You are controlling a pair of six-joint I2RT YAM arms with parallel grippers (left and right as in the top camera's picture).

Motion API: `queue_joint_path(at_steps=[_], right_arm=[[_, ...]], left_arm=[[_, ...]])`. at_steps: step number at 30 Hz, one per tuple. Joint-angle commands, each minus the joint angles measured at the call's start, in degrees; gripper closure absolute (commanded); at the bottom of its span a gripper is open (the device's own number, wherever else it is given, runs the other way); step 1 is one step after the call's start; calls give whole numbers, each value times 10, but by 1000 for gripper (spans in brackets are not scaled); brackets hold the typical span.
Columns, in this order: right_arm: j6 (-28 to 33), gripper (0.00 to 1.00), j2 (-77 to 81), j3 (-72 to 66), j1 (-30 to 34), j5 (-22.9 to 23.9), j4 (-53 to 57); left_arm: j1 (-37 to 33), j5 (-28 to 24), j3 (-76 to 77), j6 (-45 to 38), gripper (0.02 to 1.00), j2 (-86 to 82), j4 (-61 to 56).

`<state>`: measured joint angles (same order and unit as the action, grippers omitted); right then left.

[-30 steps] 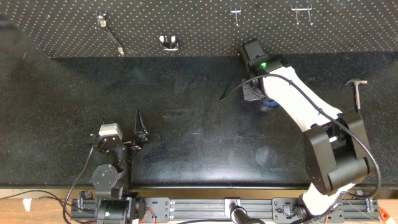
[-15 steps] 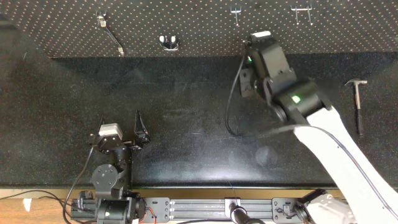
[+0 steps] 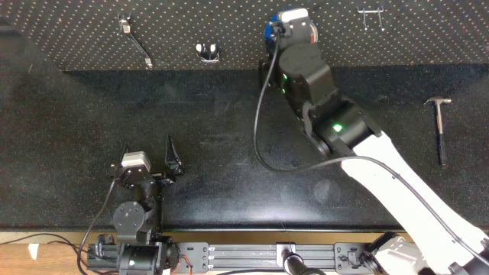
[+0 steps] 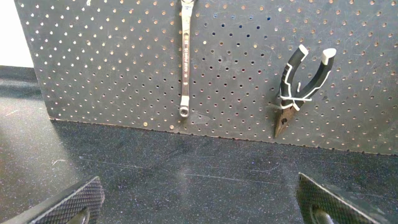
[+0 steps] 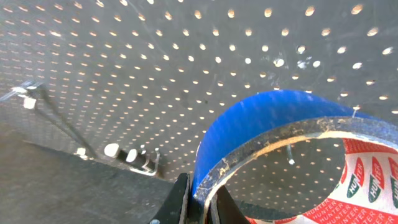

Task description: Place Tools Onto Pegboard

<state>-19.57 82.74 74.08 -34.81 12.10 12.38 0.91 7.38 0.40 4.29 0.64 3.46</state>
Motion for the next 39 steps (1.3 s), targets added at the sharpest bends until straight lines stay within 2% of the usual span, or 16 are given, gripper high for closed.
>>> queue_joint_path(at_steps=[1,12,20,24,26,27,30,31,33,34,35,39], right_arm=[[19,925,58,0,-3,40,-47],[20,923,126,0,-1,108,-87],[75,923,177,0,4,129,-167],[79,842,182,0,6,145,-166],[79,836,182,0,7,145,-166],[79,776,182,0,9,145,-166],[79,728,182,0,10,145,-166],[79,671,182,0,10,145,-166],[79,435,182,0,10,145,-165],[79,209,179,0,10,144,-159],[79,126,175,0,10,142,-151],[79,58,147,0,10,136,-97]], left_arm=[[-2,-5,-1,-7,23,-5,5],[-2,-5,-1,-7,23,-5,5],[-2,-5,-1,-7,23,-5,5],[-2,-5,-1,-7,23,-5,5],[-2,-5,-1,-7,20,-5,5],[-2,-5,-1,-7,23,-5,5],[-2,-5,-1,-7,23,-5,5],[-2,-5,-1,-7,20,-5,5],[-2,-5,-1,-7,23,-5,5],[-2,-5,-1,-7,23,-5,5],[-2,-5,-1,-7,23,-5,5],[-2,-5,-1,-7,23,-5,5]])
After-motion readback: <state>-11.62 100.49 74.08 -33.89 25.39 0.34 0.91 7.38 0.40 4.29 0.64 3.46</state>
